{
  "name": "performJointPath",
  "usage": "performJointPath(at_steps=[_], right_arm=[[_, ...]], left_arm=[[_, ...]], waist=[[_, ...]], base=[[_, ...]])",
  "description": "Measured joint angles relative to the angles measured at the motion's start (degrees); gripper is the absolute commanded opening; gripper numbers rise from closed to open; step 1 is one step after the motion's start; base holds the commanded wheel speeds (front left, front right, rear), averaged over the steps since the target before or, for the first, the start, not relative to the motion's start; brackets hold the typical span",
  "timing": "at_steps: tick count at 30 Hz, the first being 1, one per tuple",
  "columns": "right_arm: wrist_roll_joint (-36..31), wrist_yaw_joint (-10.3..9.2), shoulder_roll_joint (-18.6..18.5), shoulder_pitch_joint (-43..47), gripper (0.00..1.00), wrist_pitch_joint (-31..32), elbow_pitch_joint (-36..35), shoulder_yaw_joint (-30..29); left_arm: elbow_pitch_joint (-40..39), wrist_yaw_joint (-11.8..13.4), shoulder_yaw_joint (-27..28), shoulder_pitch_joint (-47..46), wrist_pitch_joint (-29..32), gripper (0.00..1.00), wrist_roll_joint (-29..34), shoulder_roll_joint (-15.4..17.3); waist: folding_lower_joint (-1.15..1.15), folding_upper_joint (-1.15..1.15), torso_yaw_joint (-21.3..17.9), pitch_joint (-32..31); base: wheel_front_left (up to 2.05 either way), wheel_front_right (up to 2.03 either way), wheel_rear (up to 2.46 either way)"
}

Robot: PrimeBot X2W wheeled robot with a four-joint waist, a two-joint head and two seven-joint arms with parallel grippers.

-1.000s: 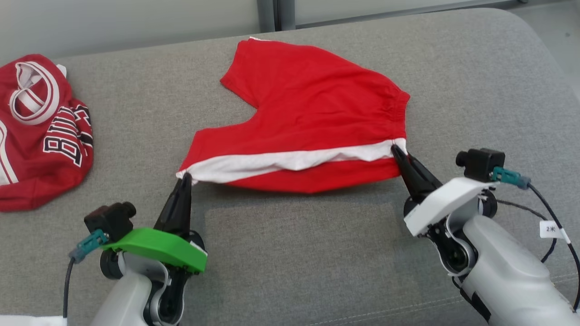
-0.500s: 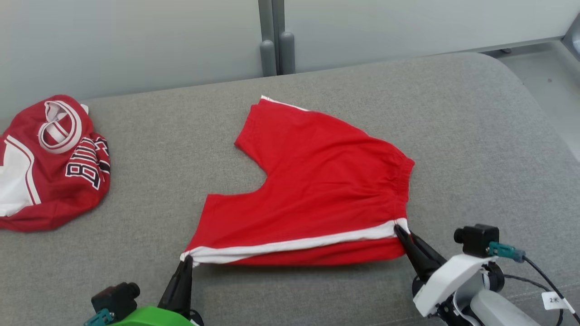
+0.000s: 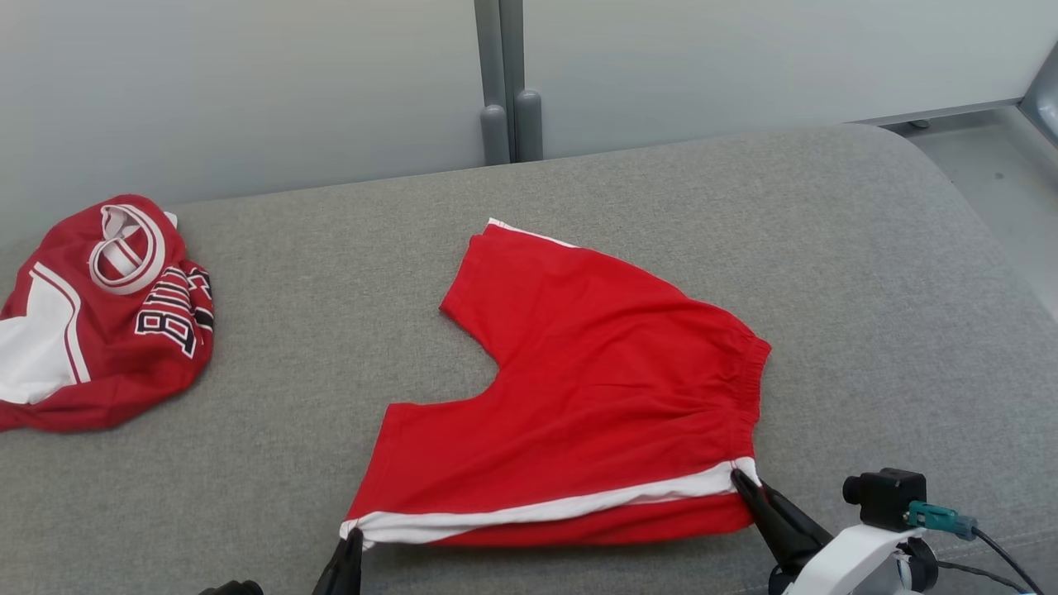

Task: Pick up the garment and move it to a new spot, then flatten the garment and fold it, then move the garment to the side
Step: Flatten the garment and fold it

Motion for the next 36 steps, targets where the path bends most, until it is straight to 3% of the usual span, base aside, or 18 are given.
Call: performJointPath(at_steps=[19, 20, 21, 22, 24, 25, 26, 27, 36], right_arm=[[-1.9, 0.00, -0.2, 0.3, 0.00, 0.0, 0.0, 0.7], [-2.3, 0.00, -0.2, 0.4, 0.05, 0.0, 0.2, 0.8], [-2.4, 0.00, -0.1, 0.4, 0.23, 0.0, 0.3, 0.7], [-2.4, 0.00, 0.0, 0.4, 0.42, 0.0, 0.5, 0.5], [-3.2, 0.00, -0.1, 0.4, 0.51, 0.0, 1.0, 0.5], [-3.7, -0.01, -0.1, 0.4, 0.79, 0.0, 1.2, 0.5], [-3.8, -0.01, 0.0, 0.4, 1.00, 0.0, 1.4, 0.3], [-3.9, -0.01, 0.0, 0.4, 1.00, 0.0, 1.5, 0.2], [-5.4, -0.19, 0.2, 1.4, 1.00, 0.0, 2.1, -1.8]], left_arm=[[-0.6, 0.1, -0.9, 0.1, 0.0, 0.00, 3.2, 1.0], [-0.3, 0.1, -1.0, 0.1, 0.0, 0.00, 3.2, 0.9], [0.0, 0.1, -1.2, 0.1, 0.0, 0.06, 3.2, 0.9], [0.4, 0.1, -1.2, 0.1, 0.0, 0.20, 3.2, 0.9], [1.2, 0.5, -1.6, 0.1, 0.1, 0.45, 3.6, 1.1], [1.4, 0.6, -1.8, 0.1, 0.1, 0.61, 3.9, 1.2], [1.6, 0.7, -2.0, 0.1, 0.1, 0.85, 3.9, 1.2], [1.9, 0.9, -2.1, 0.1, 0.2, 1.00, 4.0, 1.2], [3.0, 1.5, -1.6, 0.1, 0.6, 1.00, 4.3, 2.4]], waist=[[0.00, 0.00, 0.5, 0.6], [0.00, 0.00, 0.5, 0.7], [0.00, 0.00, 0.5, 0.8], [0.00, 0.00, 0.5, 0.8], [0.00, 0.00, 0.4, 1.0], [0.00, 0.00, 0.4, 1.1], [0.00, 0.00, 0.4, 1.1], [0.00, 0.00, 0.3, 1.2], [0.00, 0.00, -0.1, 1.8]], base=[[0.00, 0.00, 0.00], [0.00, 0.00, 0.00], [0.00, 0.00, 0.00], [0.00, 0.00, 0.00], [0.00, 0.00, 0.00], [0.00, 0.00, 0.00], [0.00, 0.00, 0.00], [0.00, 0.00, 0.00], [0.00, 0.00, 0.00]])
